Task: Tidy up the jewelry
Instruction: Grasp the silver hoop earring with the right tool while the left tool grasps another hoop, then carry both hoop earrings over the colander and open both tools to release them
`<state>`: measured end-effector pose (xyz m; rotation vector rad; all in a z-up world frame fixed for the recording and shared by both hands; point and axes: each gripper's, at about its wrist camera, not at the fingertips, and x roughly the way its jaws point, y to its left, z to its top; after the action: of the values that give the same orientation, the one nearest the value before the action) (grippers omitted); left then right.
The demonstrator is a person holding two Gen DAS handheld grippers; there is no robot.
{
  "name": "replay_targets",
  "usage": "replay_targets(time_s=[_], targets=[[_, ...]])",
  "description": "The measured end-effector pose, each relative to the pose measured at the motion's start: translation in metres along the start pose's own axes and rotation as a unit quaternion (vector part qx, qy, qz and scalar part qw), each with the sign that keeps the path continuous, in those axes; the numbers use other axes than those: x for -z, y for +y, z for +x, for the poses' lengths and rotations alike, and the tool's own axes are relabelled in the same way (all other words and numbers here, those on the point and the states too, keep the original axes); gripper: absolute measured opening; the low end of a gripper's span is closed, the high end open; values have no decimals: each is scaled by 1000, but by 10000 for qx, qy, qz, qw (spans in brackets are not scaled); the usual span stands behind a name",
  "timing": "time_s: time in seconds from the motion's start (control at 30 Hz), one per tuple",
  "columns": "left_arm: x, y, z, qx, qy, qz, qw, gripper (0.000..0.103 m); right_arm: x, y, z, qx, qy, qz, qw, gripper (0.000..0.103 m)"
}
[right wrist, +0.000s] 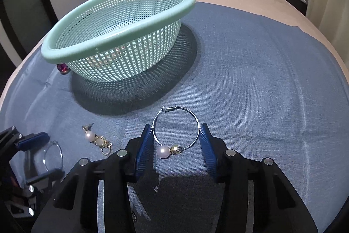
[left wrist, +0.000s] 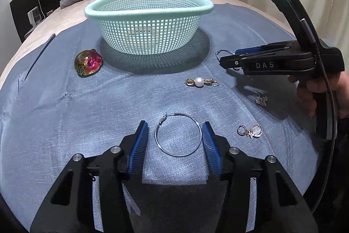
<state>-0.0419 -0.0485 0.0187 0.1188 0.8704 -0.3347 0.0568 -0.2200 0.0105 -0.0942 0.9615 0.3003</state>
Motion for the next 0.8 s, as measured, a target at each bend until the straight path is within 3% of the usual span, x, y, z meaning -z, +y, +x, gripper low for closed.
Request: replay_targets(time_s=[0.27, 0.43, 0.57, 0.8], targets=[[-4, 12, -12, 287, 29, -264, 9992, 45, 4, 2, -23, -75, -261, 97, 9996, 42], [-14, 13, -23, 260, -63, -226, 9994, 45, -4, -2, -46, -89, -480, 78, 9988, 42], [-27, 19, -33, 282, -77, -251, 9993, 45, -13, -8, -63, -136, -648, 117, 9977, 42], [-70, 26, -55, 201, -425, -56, 9989, 45, -45, -3, -85, -193, -999, -154, 9947, 42]])
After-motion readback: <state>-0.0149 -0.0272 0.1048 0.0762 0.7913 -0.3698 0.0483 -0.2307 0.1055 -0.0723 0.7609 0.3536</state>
